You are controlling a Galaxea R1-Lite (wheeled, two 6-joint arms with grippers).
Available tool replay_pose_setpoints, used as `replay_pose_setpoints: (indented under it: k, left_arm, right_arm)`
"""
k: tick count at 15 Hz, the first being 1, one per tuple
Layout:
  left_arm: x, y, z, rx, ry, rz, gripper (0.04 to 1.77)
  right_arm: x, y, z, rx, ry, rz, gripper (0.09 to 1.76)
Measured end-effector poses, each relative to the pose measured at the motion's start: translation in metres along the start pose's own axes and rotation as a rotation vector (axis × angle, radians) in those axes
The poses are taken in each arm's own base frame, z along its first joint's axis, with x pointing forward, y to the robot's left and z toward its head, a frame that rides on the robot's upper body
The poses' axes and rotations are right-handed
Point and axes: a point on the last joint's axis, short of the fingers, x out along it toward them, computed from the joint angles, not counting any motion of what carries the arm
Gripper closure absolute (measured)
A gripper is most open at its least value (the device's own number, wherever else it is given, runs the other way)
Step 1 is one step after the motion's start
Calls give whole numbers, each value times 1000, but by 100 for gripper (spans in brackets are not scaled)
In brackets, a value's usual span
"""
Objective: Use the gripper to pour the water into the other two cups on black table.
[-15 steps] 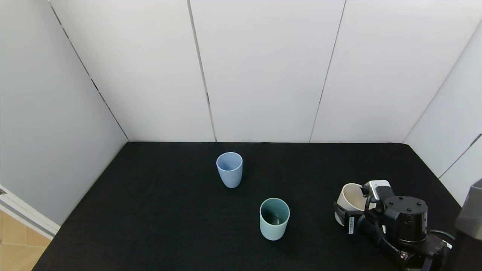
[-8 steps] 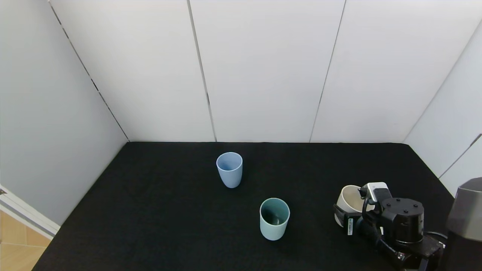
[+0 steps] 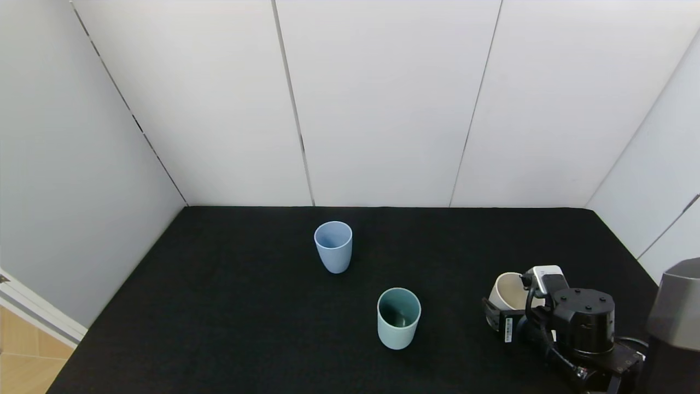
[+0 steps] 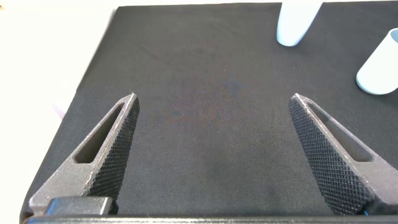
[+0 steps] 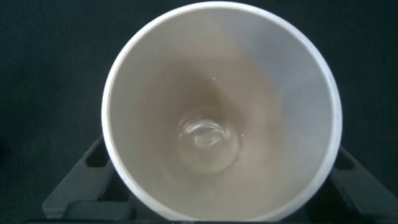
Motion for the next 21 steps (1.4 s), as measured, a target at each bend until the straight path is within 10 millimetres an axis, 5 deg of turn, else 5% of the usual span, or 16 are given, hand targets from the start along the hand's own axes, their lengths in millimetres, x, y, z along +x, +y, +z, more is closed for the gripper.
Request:
replay_pose_setpoints:
  k: [12,21]
  left_arm:
    - [0,0,0,0,0,0,9]
    - [0,0,0,0,0,0,9]
  right_arm:
    - [-17,2,22,29,-107,31,19]
    - [-78,-12,66,-49,-239,-11,16]
